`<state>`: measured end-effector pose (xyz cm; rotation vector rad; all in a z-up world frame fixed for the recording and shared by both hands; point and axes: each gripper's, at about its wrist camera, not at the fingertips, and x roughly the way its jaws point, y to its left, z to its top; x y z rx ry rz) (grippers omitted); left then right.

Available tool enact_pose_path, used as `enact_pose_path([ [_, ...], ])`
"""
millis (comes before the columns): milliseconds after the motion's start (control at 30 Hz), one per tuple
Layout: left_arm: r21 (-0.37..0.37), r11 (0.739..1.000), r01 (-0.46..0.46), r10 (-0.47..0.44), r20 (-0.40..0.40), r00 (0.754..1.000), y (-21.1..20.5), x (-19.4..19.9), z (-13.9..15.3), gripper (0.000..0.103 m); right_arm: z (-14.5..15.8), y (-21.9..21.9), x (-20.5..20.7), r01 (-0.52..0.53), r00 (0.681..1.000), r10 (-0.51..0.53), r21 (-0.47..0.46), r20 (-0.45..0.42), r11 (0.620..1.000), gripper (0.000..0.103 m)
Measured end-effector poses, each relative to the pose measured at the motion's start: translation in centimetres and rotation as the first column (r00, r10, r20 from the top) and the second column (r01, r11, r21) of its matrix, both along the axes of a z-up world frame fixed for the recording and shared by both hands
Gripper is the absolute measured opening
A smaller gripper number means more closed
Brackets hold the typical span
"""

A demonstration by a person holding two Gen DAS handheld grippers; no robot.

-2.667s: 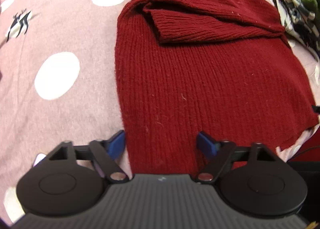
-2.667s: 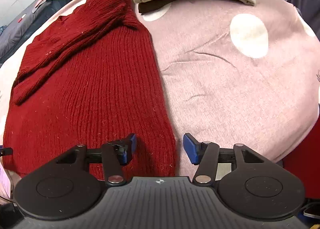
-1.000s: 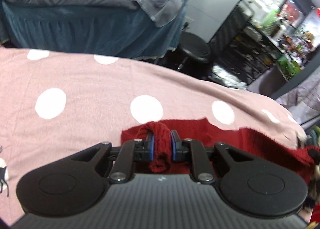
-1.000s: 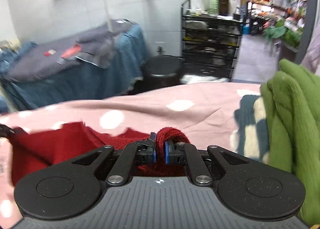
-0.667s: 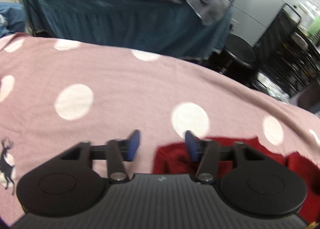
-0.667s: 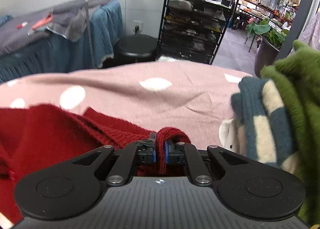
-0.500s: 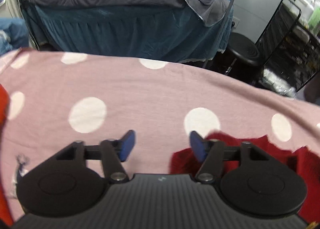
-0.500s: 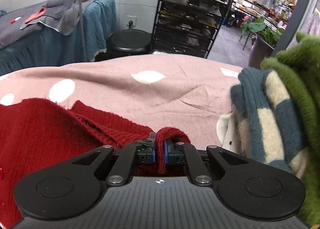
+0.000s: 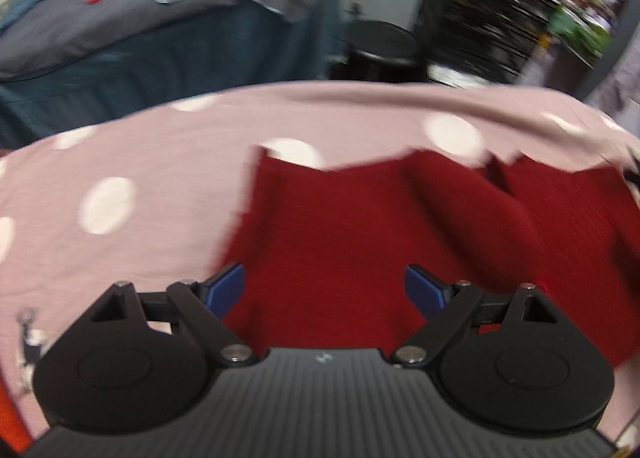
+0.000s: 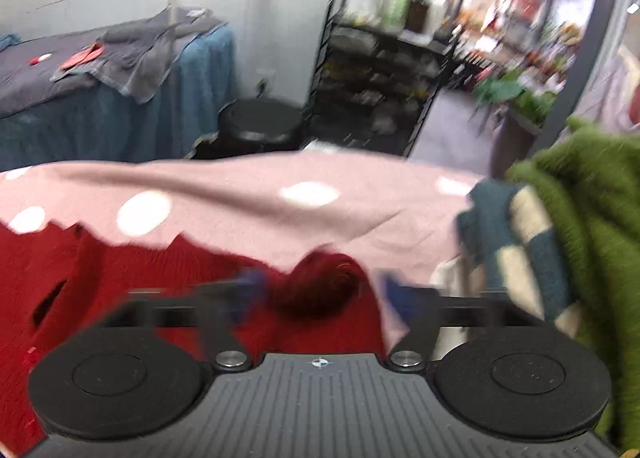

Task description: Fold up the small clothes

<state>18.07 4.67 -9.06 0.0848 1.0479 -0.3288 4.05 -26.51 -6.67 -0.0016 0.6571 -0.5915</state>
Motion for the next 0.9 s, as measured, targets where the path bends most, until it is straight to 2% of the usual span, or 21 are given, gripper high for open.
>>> enact_pose_path([
  [67, 0.004, 1.000, 0.027, -0.027, 0.005, 1.000, -1.8, -0.4, -0.2, 0.088, 0.7, -0.3, -0.2, 0.024, 0.999, -0.022, -0.043, 0.049, 0.999, 0.103],
  [133, 0.010, 0.999, 0.039, -0.040, 0.025, 0.999, -3.4, -0.5, -0.2, 0.088, 1.6, -0.3, 0.0, 0.003, 0.998, -0.001, -0.032, 0.057, 0.999, 0.103],
  [200, 0.002, 0.999, 0.038, -0.038, 0.027, 0.999, -4.7, -0.2, -0.1, 0.087, 2.4, 0.5, 0.1, -0.119, 0.988, 0.118, 0.010, 0.096, 0.993, 0.103],
  [267, -0.008, 0.999, 0.038, -0.037, 0.025, 0.999, -5.7, 0.1, 0.0, 0.085, 2.6, 1.6, 0.9, -0.273, 0.957, 0.261, 0.087, 0.129, 0.958, 0.103],
  [333, -0.008, 0.998, 0.055, -0.055, 0.014, 0.998, -6.5, 0.7, 0.0, 0.083, 2.2, 2.2, 2.4, -0.352, 0.934, 0.327, 0.210, 0.148, 0.912, 0.089],
  [433, 0.030, 0.997, 0.073, -0.074, 0.001, 0.997, -7.4, 1.3, -0.4, 0.083, 0.4, 2.3, 5.5, -0.378, 0.926, 0.346, 0.375, 0.151, 0.847, 0.079],
  [567, 0.038, 0.997, 0.060, -0.059, -0.026, 0.998, -7.7, 1.9, -0.9, 0.083, -2.5, 3.1, 9.2, -0.354, 0.931, 0.357, 0.448, 0.082, 0.821, 0.071],
  [667, 0.059, 0.996, 0.065, -0.063, -0.031, 0.998, -8.1, 2.2, -1.4, 0.083, -4.0, 3.5, 10.7, -0.341, 0.932, 0.356, 0.492, 0.066, 0.801, 0.066],
  [700, 0.061, 0.996, 0.066, -0.064, -0.034, 0.997, -8.1, 2.2, -1.6, 0.083, -4.4, 3.8, 10.8, -0.334, 0.933, 0.354, 0.497, 0.055, 0.801, 0.054],
  [733, 0.060, 0.996, 0.065, -0.063, -0.038, 0.997, -8.2, 2.3, -1.7, 0.083, -4.4, 3.8, 10.6, -0.333, 0.932, 0.360, 0.495, 0.043, 0.803, 0.031],
  [767, 0.057, 0.996, 0.065, -0.063, -0.042, 0.997, -8.3, 2.4, -1.7, 0.083, -4.6, 3.9, 10.4, -0.332, 0.930, 0.365, 0.490, 0.029, 0.806, 0.013],
  [800, 0.057, 0.996, 0.068, -0.065, -0.042, 0.997, -8.4, 2.4, -1.8, 0.083, -4.4, 3.9, 10.0, -0.324, 0.933, 0.358, 0.478, 0.020, 0.816, 0.004],
  [900, 0.060, 0.995, 0.077, -0.075, -0.043, 0.996, -8.9, 2.6, -2.0, 0.083, -3.4, 2.7, 8.4, -0.293, 0.953, 0.296, 0.437, 0.062, 0.850, 0.004],
])
